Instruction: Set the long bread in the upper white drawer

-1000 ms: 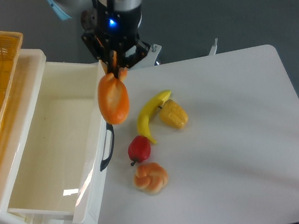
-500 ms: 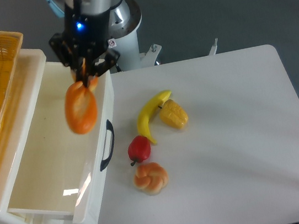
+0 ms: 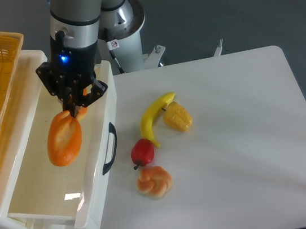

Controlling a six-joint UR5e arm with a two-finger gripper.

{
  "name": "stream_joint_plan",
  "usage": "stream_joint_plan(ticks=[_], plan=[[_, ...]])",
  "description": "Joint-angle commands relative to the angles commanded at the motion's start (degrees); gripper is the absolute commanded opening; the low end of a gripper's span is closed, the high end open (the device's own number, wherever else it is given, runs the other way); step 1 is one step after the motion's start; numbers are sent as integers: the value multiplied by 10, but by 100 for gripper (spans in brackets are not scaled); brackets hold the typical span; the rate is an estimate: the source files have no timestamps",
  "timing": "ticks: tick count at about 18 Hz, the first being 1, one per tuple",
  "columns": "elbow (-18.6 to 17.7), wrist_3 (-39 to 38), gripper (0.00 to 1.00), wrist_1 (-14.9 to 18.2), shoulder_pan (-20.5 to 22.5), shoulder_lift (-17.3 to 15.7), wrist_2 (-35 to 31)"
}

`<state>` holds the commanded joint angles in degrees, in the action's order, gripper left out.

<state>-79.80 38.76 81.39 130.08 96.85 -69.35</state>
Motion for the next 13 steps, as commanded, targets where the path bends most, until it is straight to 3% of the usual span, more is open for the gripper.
stream_joint_plan(ticks=[2, 4, 6, 13], plan=[[0, -2, 7, -6, -3, 6, -2], [-3, 0, 29, -6, -4, 7, -4], [-6, 1, 38, -7, -5, 11, -6], [-8, 5, 51, -10, -12, 18, -11]])
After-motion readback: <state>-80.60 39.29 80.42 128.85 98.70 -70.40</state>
